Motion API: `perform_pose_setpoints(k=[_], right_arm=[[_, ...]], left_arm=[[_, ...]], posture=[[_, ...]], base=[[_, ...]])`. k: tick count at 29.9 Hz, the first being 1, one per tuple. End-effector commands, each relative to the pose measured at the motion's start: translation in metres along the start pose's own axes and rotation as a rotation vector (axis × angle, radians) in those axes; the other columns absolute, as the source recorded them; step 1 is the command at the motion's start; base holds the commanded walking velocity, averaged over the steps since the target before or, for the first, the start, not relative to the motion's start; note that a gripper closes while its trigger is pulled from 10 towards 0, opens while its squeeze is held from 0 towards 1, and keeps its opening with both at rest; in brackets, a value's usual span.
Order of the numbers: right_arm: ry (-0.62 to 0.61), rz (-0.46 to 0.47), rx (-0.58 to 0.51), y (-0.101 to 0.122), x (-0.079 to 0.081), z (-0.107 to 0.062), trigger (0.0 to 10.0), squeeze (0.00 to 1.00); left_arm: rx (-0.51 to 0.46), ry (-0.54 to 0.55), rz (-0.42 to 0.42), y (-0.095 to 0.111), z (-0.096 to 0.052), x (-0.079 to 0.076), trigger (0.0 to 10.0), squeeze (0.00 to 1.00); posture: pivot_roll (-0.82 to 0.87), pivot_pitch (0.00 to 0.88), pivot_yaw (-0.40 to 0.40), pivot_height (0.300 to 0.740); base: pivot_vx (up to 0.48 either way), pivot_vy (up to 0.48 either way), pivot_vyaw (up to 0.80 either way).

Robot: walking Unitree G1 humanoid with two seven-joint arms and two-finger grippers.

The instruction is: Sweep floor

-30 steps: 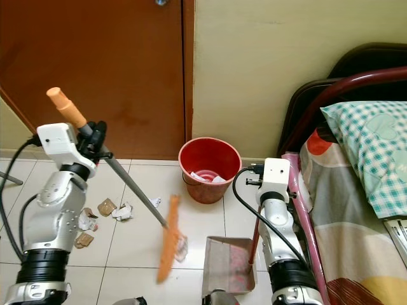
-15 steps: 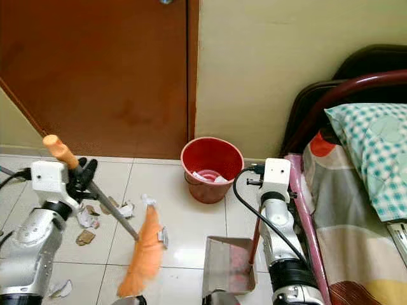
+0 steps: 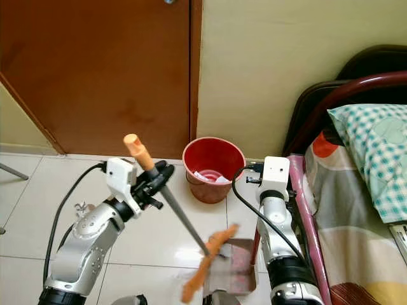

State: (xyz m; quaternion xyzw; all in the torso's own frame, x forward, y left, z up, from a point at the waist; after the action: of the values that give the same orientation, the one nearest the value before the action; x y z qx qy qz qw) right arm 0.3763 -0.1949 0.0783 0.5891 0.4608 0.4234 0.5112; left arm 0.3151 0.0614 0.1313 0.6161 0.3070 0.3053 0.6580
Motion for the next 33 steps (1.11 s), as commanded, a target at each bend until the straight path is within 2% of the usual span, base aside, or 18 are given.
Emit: perform_pose_setpoints(k=[1, 5, 8, 9, 10, 11, 13, 14, 16, 17, 18, 19, 23, 25, 26, 29, 33], right_arm=[[-0.009, 0.004, 0.022, -0.008, -0.002, -0.003, 10.0, 0.0], [-0.006, 0.006, 0.024, -0.009, -0.001, -0.003, 10.0, 0.0], [-0.003, 0.008, 0.024, -0.008, 0.0, -0.002, 10.0, 0.0], [0.0, 0.014, 0.026, -0.009, -0.001, -0.002, 10.0, 0.0], [0.001, 0.017, 0.027, -0.009, -0.001, -0.002, 10.0, 0.0], [0.001, 0.017, 0.027, -0.009, -0.001, -0.002, 10.0, 0.0], [0.006, 0.023, 0.026, -0.009, -0.001, -0.002, 10.0, 0.0], [0.013, 0.034, 0.022, -0.008, -0.003, -0.004, 10.0, 0.0], [0.017, 0.043, 0.016, -0.008, -0.005, -0.005, 10.0, 0.0], [0.017, 0.043, 0.016, -0.008, -0.005, -0.005, 10.0, 0.0], [0.032, 0.068, 0.002, -0.006, -0.007, -0.007, 10.0, 0.0], [0.051, 0.093, -0.012, -0.004, -0.008, -0.01, 10.0, 0.0], [0.081, 0.128, -0.033, 0.0, -0.006, -0.013, 10.0, 0.0], [0.094, 0.144, -0.069, 0.008, -0.004, -0.017, 10.0, 0.0], [0.094, 0.144, -0.069, 0.008, -0.004, -0.017, 10.0, 0.0], [0.128, 0.21, -0.107, 0.022, 0.006, -0.019, 10.0, 0.0], [0.171, 0.251, -0.147, 0.042, 0.023, -0.015, 10.0, 0.0]], left_arm=[[-0.007, -0.08, -0.051, 0.0, -0.002, -0.014, 10.0, 0.0], [-0.007, -0.118, -0.067, 0.003, -0.007, -0.021, 10.0, 0.0], [-0.015, -0.076, -0.059, 0.006, -0.009, -0.014, 10.0, 0.0], [-0.025, 0.015, -0.037, 0.009, -0.01, 0.003, 10.0, 0.0], [-0.028, 0.049, -0.027, 0.01, -0.011, 0.01, 10.0, 0.0], [-0.028, 0.049, -0.027, 0.01, -0.011, 0.01, 10.0, 0.0], [-0.021, 0.148, 0.012, 0.01, -0.016, 0.032, 10.0, 0.0], [0.001, 0.247, 0.069, 0.008, -0.028, 0.056, 10.0, 0.0], [0.024, 0.304, 0.107, 0.006, -0.037, 0.07, 10.0, 0.0], [0.024, 0.304, 0.107, 0.006, -0.037, 0.07, 10.0, 0.0], [0.065, 0.376, 0.15, -0.002, -0.054, 0.089, 10.0, 0.0], [0.103, 0.423, 0.167, -0.01, -0.068, 0.1, 10.0, 0.0], [0.145, 0.442, 0.188, -0.02, -0.079, 0.104, 10.0, 0.0], [0.208, 0.469, 0.232, -0.033, -0.092, 0.106, 10.0, 0.0], [0.208, 0.469, 0.232, -0.033, -0.092, 0.106, 10.0, 0.0], [0.238, 0.492, 0.246, -0.044, -0.103, 0.107, 10.0, 0.0], [0.271, 0.549, 0.281, -0.051, -0.107, 0.113, 10.0, 0.0]], posture=[[0.08, 0.185, -0.024, 0.74], [0.09, 0.186, -0.025, 0.74], [0.09, 0.187, -0.026, 0.74], [0.09, 0.189, -0.026, 0.74], [0.09, 0.189, -0.026, 0.74], [0.09, 0.189, -0.026, 0.74], [0.09, 0.189, -0.026, 0.74], [0.09, 0.19, -0.026, 0.74], [0.09, 0.188, -0.027, 0.74], [0.09, 0.188, -0.027, 0.74], [0.1, 0.186, -0.026, 0.74], [0.1, 0.183, -0.027, 0.74], [0.09, 0.178, -0.027, 0.74], [0.09, 0.158, -0.025, 0.74], [0.09, 0.158, -0.025, 0.74], [0.09, 0.149, -0.019, 0.74], [0.09, 0.137, -0.019, 0.74]], base=[[0.0, 0.0, 0.0], [0.0, 0.0, 0.0], [0.0, 0.0, 0.0], [0.0, 0.0, 0.0], [0.0, 0.0, 0.0], [0.0, 0.0, 0.0], [0.0, 0.0, 0.0], [0.0, 0.0, 0.0], [0.0, 0.0, 0.0], [0.0, 0.0, 0.0], [0.0, 0.0, 0.0], [0.0, 0.0, 0.0], [0.0, 0.0, 0.0], [0.0, 0.0, 0.0], [0.0, 0.0, 0.0], [0.0, 0.0, 0.0], [0.0, 0.0, 0.0]])
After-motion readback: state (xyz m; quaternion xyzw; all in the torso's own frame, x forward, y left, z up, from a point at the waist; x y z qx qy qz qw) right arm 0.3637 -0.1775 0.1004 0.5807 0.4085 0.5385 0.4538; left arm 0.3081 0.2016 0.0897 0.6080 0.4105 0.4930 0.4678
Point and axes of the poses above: a point about 5 cm out from each wrist's last joint towards the gripper, its own z axis pointing out of the wrist towards the gripper, its own y axis along the axis of the wrist's last joint, x = y × z, the point moved 5 cm from there along z, pointing out of the wrist towards the gripper, and after that the axes turned 7 degrees about z, right-handed, at the moved point
